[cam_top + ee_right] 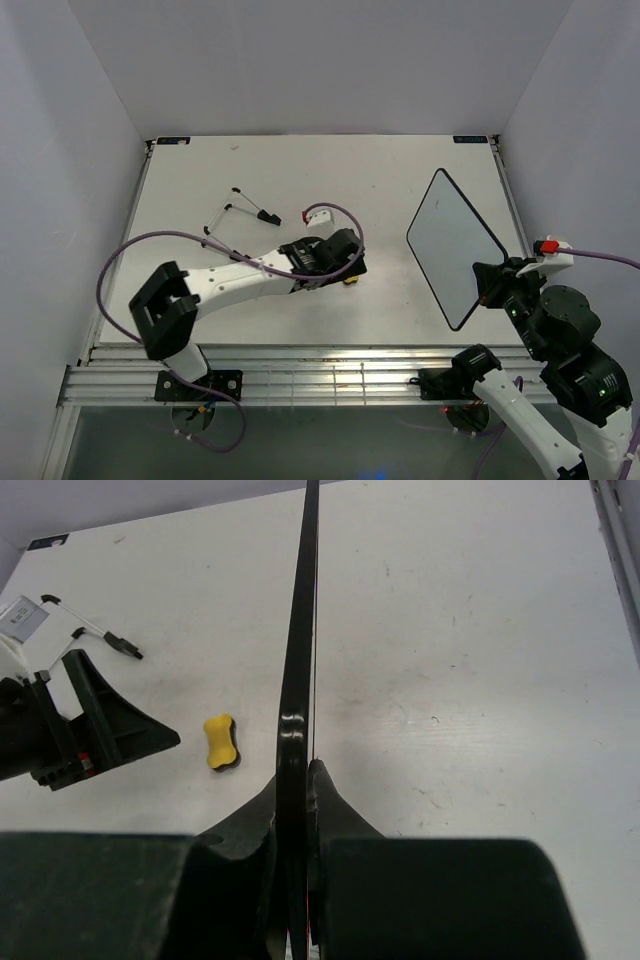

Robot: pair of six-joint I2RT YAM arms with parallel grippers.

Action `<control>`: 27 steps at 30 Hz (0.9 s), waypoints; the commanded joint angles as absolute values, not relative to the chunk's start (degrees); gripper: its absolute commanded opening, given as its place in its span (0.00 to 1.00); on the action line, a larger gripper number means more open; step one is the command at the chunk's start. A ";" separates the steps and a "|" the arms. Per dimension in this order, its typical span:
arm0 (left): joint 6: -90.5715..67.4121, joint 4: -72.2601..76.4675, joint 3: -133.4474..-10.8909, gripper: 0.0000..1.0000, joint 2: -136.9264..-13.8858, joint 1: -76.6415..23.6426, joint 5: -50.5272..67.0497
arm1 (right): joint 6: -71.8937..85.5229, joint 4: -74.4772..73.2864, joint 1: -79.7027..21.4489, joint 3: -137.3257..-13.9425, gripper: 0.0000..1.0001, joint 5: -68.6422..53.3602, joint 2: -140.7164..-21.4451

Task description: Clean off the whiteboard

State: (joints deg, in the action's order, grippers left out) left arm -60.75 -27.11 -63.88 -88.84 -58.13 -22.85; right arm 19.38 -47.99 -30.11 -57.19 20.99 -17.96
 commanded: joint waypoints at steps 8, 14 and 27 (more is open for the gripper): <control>-79.27 -49.75 -86.57 0.87 -112.57 -61.61 -39.90 | 20.03 -41.84 -30.23 -53.26 0.08 20.04 -14.68; -79.02 -49.48 -91.31 0.77 -117.24 -61.52 -40.25 | 19.60 -41.92 -30.23 -52.56 0.08 16.79 -15.03; -77.87 -47.46 -91.59 0.63 -120.59 -59.59 -37.53 | 18.37 -41.92 -30.23 -50.27 0.08 15.20 -14.06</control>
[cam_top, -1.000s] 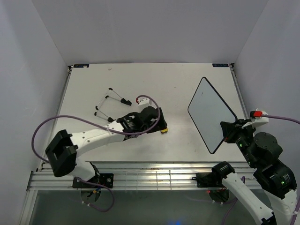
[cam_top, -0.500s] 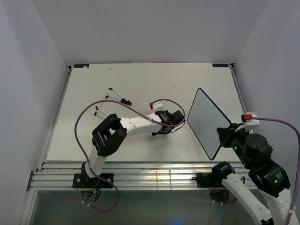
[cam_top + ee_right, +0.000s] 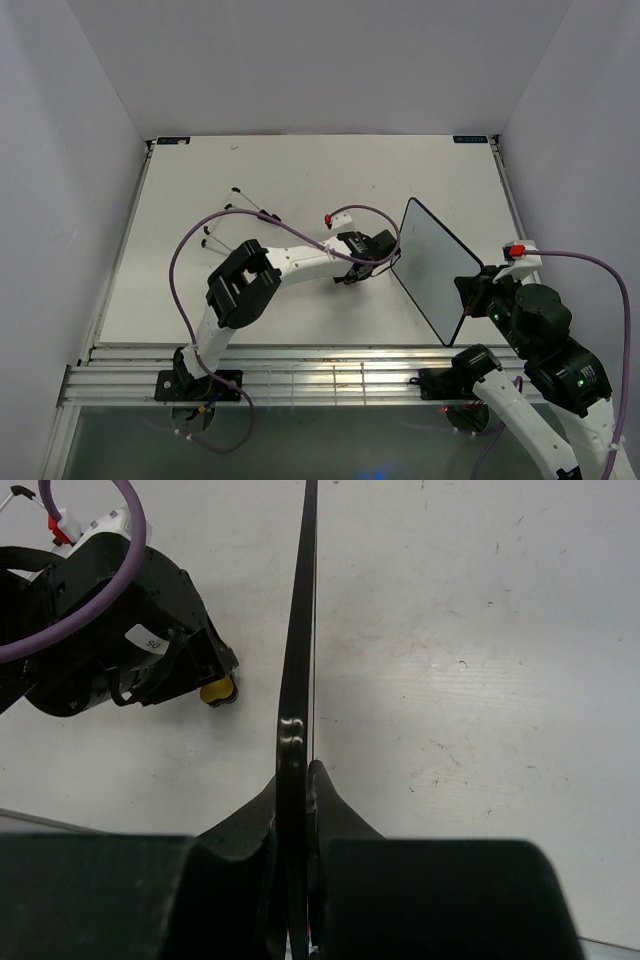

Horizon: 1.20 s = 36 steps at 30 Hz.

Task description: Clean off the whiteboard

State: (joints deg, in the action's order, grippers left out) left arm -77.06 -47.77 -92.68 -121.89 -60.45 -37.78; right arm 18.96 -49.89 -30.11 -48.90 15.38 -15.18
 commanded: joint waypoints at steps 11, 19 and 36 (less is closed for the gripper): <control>-75.94 -44.47 -90.09 0.32 -121.64 -58.80 -34.98 | 18.72 -40.87 -30.23 -49.83 0.08 14.33 -14.94; -73.75 -44.38 -85.62 0.12 -110.43 -58.80 -37.00 | 22.22 -35.62 -30.23 -45.19 0.08 6.27 -15.30; -34.50 -27.25 -66.62 0.00 -61.72 -55.63 -29.81 | 33.67 -8.96 -30.23 -42.62 0.08 -9.75 -27.95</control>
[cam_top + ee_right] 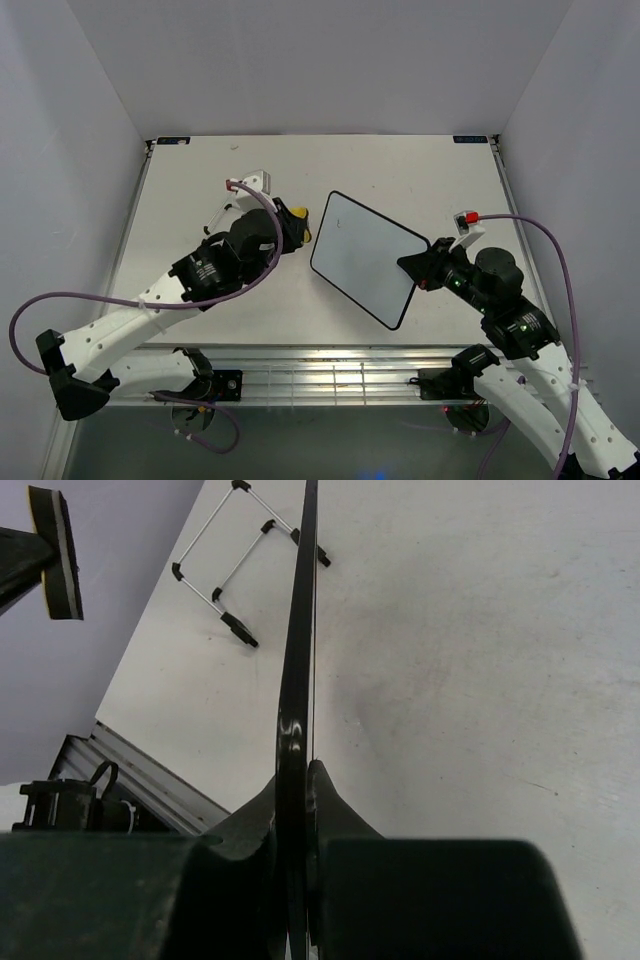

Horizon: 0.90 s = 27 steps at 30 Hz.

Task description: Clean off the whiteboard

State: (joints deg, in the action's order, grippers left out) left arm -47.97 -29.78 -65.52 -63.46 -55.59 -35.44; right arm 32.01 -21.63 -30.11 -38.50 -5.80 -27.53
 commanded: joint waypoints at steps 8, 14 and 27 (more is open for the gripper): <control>-20.84 -16.45 -62.85 0.00 -52.13 -55.63 -15.57 | 35.33 -9.05 -30.23 -47.19 0.08 -24.16 -27.25; -21.44 -7.74 -58.10 0.00 -50.09 -55.63 -9.14 | 38.13 -9.32 -30.23 -48.69 0.08 -27.33 -24.61; -25.49 -6.59 -52.04 0.00 -50.37 -55.99 -28.47 | 43.15 -9.67 -30.23 -50.71 0.08 -31.20 -22.24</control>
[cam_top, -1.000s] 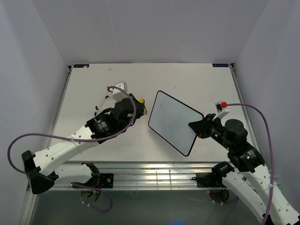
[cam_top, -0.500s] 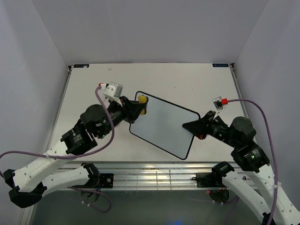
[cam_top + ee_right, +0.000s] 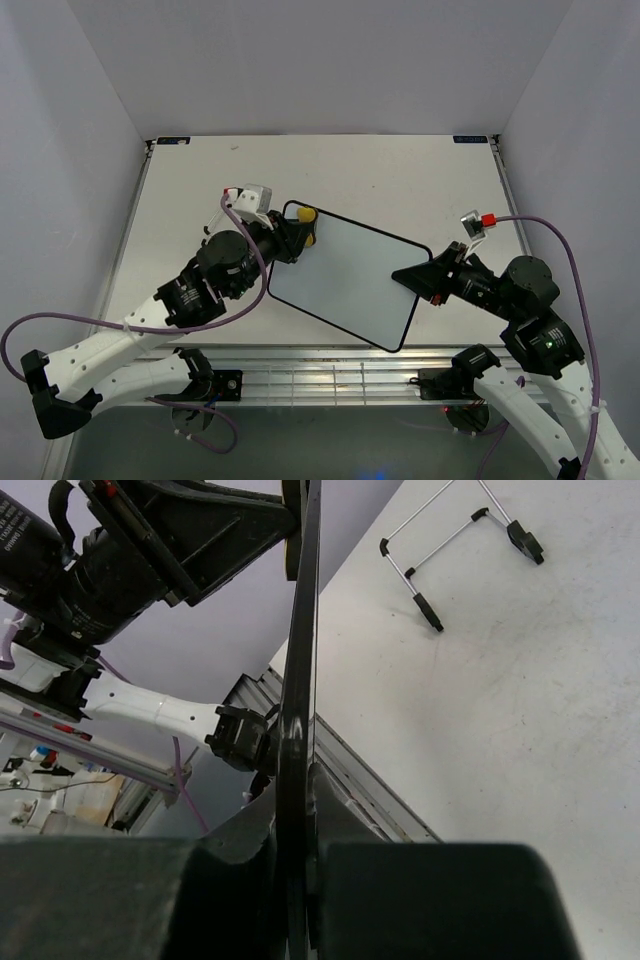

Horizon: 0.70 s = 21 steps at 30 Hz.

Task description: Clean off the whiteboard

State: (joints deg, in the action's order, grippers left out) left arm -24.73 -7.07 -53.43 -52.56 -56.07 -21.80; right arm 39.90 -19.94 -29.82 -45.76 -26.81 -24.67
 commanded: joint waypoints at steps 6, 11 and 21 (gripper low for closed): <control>-23.65 -4.93 -48.08 0.00 -47.29 -55.99 -28.92 | 44.56 -9.75 -30.23 -53.35 0.08 -29.10 -21.27; -22.41 -4.92 -48.08 0.00 -48.16 -55.99 -26.73 | 41.57 -13.19 -30.23 -55.98 0.08 -27.94 -22.23; -23.82 5.78 -45.27 0.00 -53.17 -59.50 -17.50 | 44.91 -7.65 -30.23 -54.76 0.08 -30.49 -23.38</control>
State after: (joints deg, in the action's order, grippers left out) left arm -23.22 2.42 -47.70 -50.78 -57.56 -22.92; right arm 40.07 -24.01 -29.47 -50.94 -23.24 -24.16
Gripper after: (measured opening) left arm 0.325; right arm 0.080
